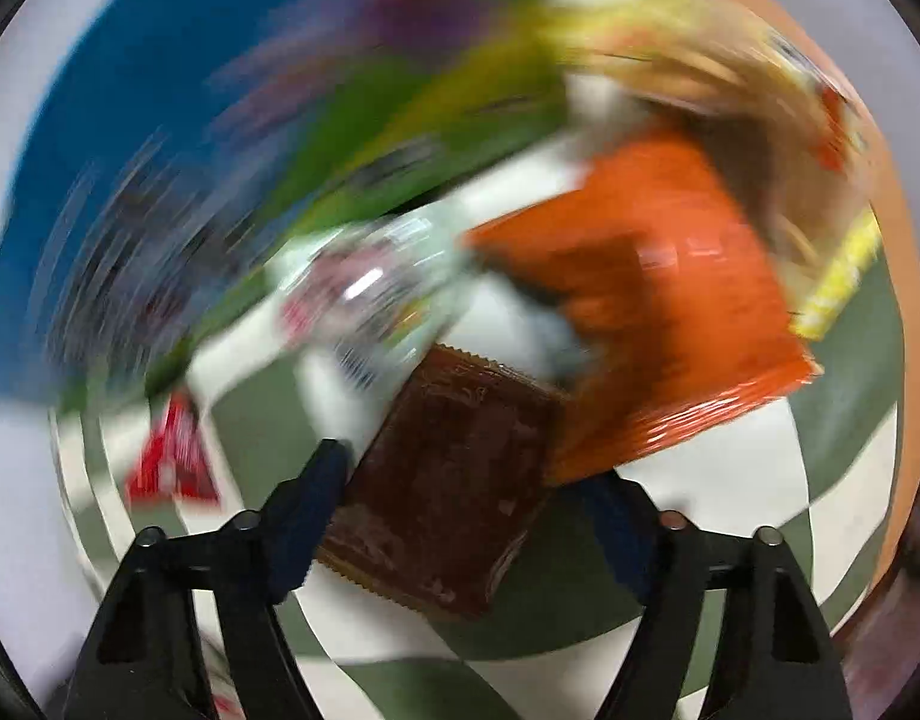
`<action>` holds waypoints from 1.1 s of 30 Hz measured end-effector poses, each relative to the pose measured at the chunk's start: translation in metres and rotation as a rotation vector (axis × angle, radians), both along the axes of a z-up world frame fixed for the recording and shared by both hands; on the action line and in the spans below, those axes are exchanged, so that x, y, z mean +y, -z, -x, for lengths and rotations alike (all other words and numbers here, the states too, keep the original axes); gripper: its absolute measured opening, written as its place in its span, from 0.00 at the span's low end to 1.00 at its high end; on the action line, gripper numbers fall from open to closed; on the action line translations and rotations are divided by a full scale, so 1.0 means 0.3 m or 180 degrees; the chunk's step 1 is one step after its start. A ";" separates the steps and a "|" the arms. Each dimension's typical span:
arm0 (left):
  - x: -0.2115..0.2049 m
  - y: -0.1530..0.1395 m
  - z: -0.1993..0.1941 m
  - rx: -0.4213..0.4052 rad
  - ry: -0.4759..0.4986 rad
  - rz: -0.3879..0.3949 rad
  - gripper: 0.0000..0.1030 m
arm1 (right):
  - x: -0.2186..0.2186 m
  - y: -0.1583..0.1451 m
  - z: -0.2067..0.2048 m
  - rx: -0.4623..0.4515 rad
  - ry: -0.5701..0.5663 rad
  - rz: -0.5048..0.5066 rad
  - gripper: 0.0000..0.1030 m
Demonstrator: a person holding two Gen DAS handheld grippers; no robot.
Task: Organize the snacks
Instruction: 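Grasp the oat cookie packet with left tool while right tool grasps the brown sauce packet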
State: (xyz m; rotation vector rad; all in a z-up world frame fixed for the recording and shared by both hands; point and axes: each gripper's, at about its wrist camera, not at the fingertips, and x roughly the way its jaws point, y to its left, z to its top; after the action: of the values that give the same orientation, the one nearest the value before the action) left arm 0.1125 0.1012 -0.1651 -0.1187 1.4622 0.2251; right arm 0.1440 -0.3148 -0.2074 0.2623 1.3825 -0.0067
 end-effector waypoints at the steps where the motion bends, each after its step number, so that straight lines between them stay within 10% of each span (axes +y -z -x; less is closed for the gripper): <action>1: 0.006 0.012 0.012 0.0055 0.0021 0.0020 0.91 | 0.038 -0.002 0.028 -0.0031 -0.0229 0.0071 0.71; 6: 0.033 0.095 0.084 0.0385 0.0098 0.0035 0.91 | 0.155 0.006 0.169 -0.0051 -0.0928 0.0213 0.68; 14: 0.008 0.256 0.153 0.0777 0.0390 0.0008 0.91 | 0.187 0.049 0.292 0.0166 -0.1098 0.0009 0.67; 28: -0.008 0.311 0.103 0.0685 0.0292 0.0384 0.83 | 0.101 0.043 0.278 0.0361 -0.1058 -0.0205 0.58; 33: 0.108 0.216 0.104 0.0382 -0.0317 0.0697 0.83 | 0.066 0.039 0.279 0.0429 -0.0953 -0.0340 0.66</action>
State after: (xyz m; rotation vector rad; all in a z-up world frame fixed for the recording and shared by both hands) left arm 0.0813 0.1335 -0.2299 -0.3613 1.5996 0.1543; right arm 0.0604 -0.2952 -0.2192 0.1435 1.5474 0.3030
